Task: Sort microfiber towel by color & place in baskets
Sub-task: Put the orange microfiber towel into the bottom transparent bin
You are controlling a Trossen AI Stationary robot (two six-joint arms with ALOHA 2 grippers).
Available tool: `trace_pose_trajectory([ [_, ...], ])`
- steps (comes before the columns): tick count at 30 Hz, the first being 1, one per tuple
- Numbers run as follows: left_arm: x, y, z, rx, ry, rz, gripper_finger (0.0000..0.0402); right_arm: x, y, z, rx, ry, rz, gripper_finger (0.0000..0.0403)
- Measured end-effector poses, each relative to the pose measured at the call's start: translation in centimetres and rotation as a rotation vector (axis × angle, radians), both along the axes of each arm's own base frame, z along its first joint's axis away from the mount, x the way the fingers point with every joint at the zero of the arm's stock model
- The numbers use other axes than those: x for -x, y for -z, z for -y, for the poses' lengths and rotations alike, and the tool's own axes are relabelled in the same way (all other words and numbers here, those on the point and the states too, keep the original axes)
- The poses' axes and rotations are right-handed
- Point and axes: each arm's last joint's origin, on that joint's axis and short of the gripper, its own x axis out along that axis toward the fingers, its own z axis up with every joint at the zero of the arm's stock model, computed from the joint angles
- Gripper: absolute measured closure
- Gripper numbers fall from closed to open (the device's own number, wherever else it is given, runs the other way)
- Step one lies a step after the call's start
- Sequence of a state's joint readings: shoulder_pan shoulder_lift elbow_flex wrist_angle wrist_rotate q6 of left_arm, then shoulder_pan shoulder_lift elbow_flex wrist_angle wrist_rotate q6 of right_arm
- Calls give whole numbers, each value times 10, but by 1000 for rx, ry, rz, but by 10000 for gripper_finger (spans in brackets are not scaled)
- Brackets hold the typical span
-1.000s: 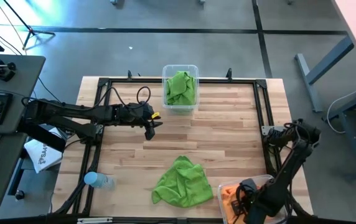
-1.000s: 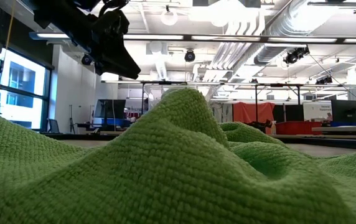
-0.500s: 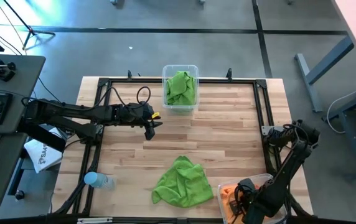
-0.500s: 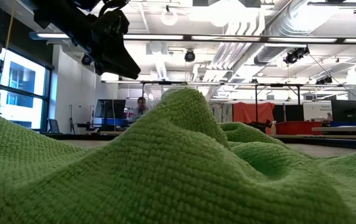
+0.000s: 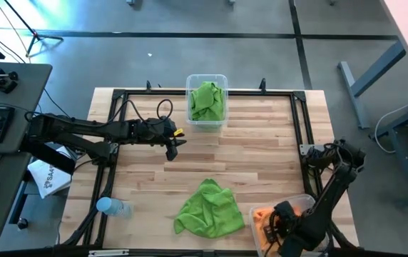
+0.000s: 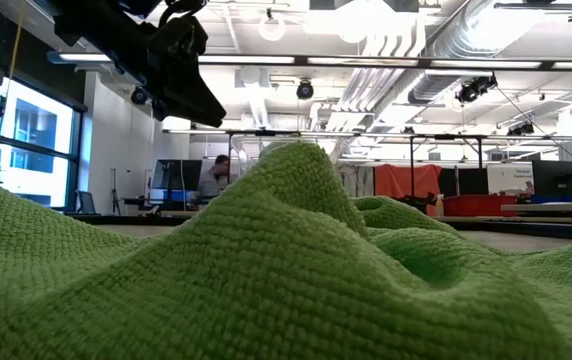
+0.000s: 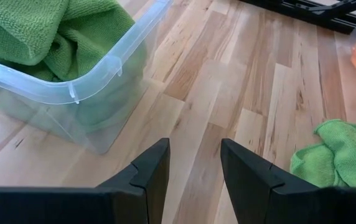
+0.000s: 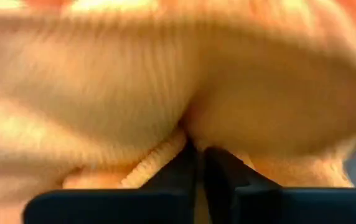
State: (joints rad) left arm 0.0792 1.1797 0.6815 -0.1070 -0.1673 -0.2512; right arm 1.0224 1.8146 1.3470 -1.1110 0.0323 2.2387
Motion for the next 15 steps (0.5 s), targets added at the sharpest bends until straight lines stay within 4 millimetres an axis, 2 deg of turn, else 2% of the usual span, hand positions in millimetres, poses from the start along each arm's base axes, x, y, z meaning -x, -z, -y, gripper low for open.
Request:
trace_pose_trajectory([
  [10, 0, 0, 0, 0, 0, 0, 269, -2, -87, 0, 100, -22, 82, 302],
  [15, 0, 0, 0, 0, 0, 0, 269, 0, -116, 4, 73, -48, 115, 269],
])
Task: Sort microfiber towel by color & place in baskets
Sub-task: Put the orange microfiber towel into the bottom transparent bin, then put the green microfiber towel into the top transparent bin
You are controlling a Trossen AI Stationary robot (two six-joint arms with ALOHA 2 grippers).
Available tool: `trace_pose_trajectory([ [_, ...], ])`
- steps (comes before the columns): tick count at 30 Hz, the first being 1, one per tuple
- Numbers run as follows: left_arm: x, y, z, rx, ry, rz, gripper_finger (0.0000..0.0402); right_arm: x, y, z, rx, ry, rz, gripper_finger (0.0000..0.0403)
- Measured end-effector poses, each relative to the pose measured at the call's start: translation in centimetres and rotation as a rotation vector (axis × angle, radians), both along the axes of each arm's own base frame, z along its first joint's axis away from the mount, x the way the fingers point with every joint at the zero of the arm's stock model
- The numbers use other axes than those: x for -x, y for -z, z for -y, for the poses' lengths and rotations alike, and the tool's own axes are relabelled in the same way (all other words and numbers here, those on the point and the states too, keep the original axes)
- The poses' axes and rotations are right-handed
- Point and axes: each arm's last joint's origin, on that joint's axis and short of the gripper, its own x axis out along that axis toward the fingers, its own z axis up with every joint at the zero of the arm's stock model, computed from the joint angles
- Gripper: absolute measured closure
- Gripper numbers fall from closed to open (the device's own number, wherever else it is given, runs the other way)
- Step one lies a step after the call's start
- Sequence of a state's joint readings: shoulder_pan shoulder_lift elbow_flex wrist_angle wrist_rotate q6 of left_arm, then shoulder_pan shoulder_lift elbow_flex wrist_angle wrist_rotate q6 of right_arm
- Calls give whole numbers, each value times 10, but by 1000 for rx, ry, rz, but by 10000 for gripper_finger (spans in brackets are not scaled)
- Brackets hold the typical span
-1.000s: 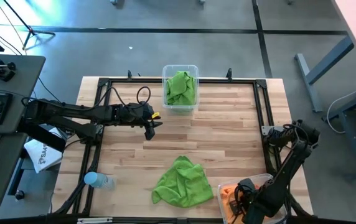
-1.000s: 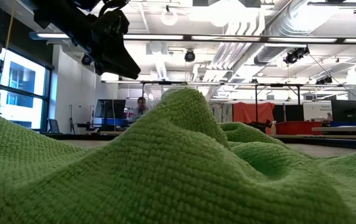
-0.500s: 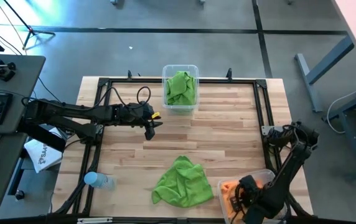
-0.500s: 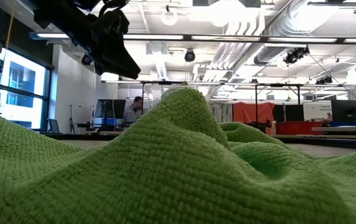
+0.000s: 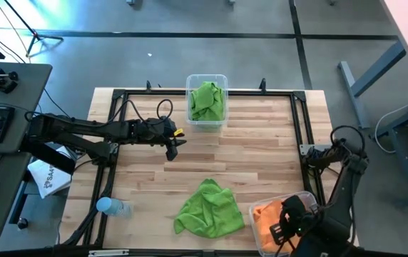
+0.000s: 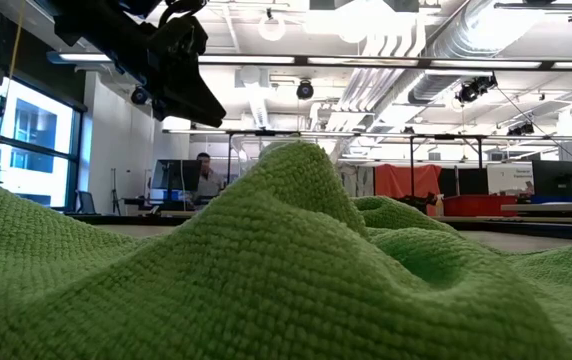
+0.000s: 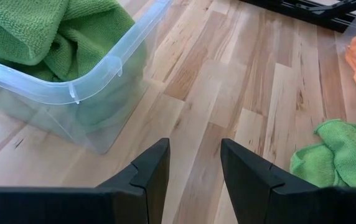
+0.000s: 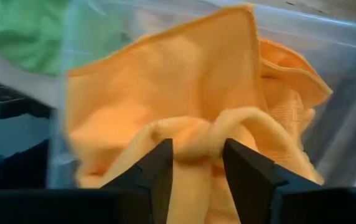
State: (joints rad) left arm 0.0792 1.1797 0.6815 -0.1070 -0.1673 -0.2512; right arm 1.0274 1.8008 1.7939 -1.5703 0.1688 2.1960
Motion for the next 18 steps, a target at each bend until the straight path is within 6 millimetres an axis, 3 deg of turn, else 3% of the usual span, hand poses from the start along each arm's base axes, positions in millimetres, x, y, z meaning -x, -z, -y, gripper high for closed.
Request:
trace_pose_trajectory([
  [5, 0, 0, 0, 0, 0, 0, 269, 0, -16, 1, -38, -2, 55, 261],
  [11, 0, 0, 0, 0, 1, -1, 269, -1, -17, 1, -17, 1, 94, 261],
  [18, 0, 0, 0, 0, 2, 0, 269, -21, -24, 15, 348, -145, 491, 261],
])
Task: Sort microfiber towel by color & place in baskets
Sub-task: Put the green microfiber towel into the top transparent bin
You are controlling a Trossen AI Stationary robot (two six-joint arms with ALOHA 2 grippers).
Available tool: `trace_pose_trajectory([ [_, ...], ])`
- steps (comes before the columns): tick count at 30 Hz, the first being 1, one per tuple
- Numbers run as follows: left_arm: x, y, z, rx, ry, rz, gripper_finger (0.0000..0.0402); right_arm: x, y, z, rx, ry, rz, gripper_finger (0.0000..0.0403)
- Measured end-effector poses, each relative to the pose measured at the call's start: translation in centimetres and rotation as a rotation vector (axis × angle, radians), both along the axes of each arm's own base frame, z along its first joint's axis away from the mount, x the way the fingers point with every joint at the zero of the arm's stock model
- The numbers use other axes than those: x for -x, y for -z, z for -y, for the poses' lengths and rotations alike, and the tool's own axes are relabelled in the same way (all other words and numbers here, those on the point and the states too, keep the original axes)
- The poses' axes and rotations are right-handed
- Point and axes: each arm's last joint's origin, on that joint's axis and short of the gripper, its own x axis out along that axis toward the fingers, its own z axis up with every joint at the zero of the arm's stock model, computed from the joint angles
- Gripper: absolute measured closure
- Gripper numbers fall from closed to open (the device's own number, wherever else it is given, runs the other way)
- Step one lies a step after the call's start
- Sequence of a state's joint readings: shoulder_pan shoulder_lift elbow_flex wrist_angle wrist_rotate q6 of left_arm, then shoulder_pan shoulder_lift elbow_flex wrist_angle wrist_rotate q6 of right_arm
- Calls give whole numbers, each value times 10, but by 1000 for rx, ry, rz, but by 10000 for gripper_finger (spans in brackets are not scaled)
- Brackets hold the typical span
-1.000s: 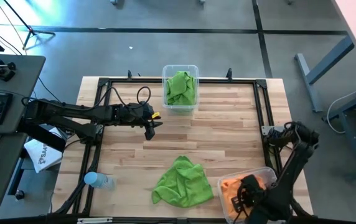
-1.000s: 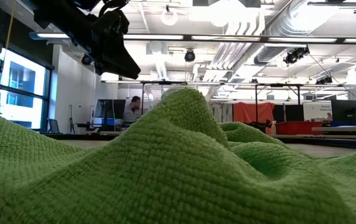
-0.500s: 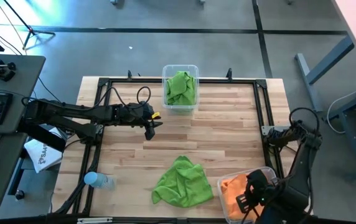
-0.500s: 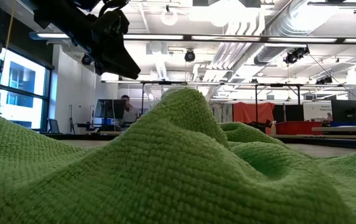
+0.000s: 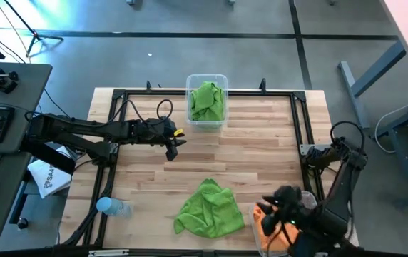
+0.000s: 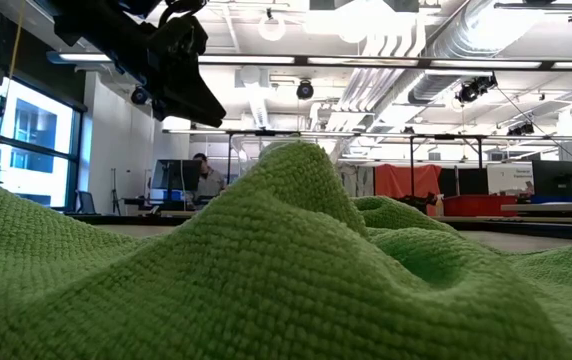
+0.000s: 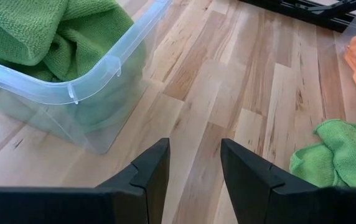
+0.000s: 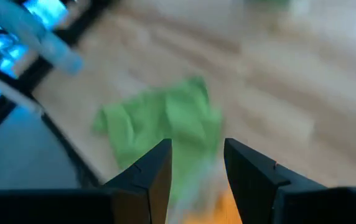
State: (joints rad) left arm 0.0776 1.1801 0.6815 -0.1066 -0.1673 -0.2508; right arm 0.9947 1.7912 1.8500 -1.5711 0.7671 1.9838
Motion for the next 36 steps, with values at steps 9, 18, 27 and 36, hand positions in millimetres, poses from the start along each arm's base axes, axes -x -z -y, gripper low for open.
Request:
trace_pose_trajectory([
  [9, 0, 0, 0, 0, 0, -1, 269, -71, 9, 52, 520, -30, -38, 261],
  [18, 0, 0, 2, 6, 14, -1, 269, -145, 61, 121, 522, 2, -495, 273],
  [27, -1, 1, 18, 21, 97, -9, 269, -171, 144, 143, 490, -68, -585, 392],
  [36, -1, 1, 29, 28, 140, -6, 269, -168, 209, 173, 300, -297, -251, 400],
])
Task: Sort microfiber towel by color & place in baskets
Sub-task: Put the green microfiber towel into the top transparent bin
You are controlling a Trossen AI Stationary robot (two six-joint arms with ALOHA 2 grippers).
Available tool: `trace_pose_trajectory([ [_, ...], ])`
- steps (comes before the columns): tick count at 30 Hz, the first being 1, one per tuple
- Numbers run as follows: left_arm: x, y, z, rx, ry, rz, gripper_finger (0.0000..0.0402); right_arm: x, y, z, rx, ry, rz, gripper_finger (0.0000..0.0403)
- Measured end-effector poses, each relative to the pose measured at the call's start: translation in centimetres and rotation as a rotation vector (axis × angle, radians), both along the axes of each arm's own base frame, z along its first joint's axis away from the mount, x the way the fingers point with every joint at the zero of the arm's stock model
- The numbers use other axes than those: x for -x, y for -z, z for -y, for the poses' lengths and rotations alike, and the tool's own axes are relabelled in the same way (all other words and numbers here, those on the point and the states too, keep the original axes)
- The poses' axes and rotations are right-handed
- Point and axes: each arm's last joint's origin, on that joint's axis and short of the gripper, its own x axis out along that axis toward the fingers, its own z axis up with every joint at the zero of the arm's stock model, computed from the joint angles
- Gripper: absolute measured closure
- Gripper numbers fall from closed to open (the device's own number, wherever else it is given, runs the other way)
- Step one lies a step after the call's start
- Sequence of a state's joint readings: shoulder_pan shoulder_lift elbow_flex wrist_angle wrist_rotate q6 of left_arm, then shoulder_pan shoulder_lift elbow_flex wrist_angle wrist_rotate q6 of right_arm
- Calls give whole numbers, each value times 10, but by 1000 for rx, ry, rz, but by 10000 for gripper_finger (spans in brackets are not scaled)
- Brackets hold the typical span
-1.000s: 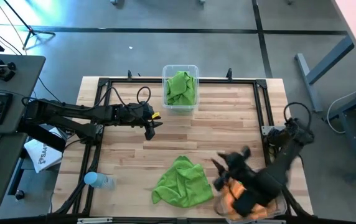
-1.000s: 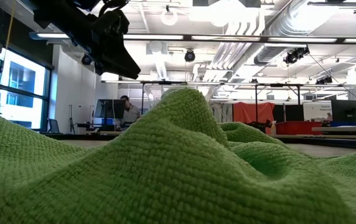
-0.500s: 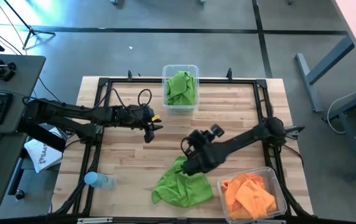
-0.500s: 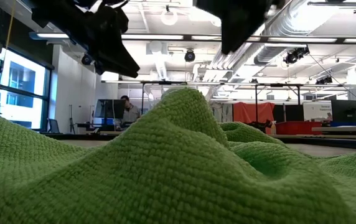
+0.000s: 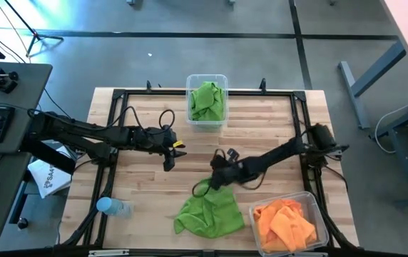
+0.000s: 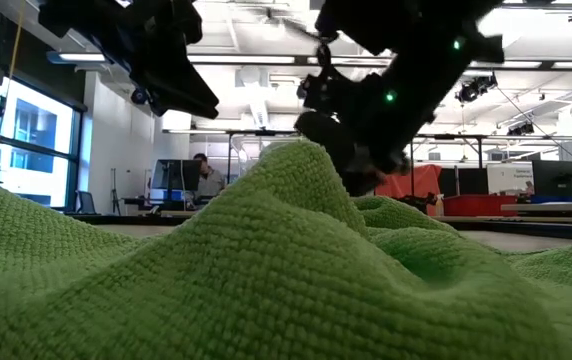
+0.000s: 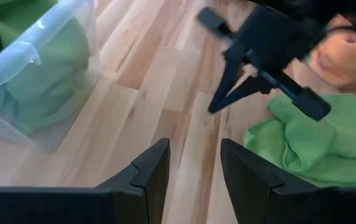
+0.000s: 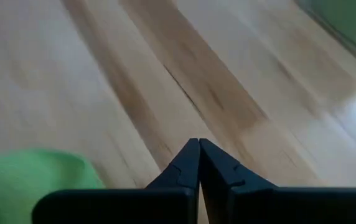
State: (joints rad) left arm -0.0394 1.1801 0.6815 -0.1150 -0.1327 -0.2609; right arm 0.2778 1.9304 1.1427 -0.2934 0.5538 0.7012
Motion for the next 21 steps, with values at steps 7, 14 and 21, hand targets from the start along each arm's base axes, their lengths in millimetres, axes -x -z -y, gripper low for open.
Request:
trace_pose_trajectory([
  [7, 0, 0, 8, 19, 17, 3, 269, 29, 6, 34, -22, -249, 375, 402],
  [14, 0, 0, 10, 21, 28, 3, 269, 104, 5, 56, 81, -365, 611, 402],
  [21, 0, -1, 11, 61, 2, 23, 269, 177, -4, 66, 176, -444, 801, 403],
])
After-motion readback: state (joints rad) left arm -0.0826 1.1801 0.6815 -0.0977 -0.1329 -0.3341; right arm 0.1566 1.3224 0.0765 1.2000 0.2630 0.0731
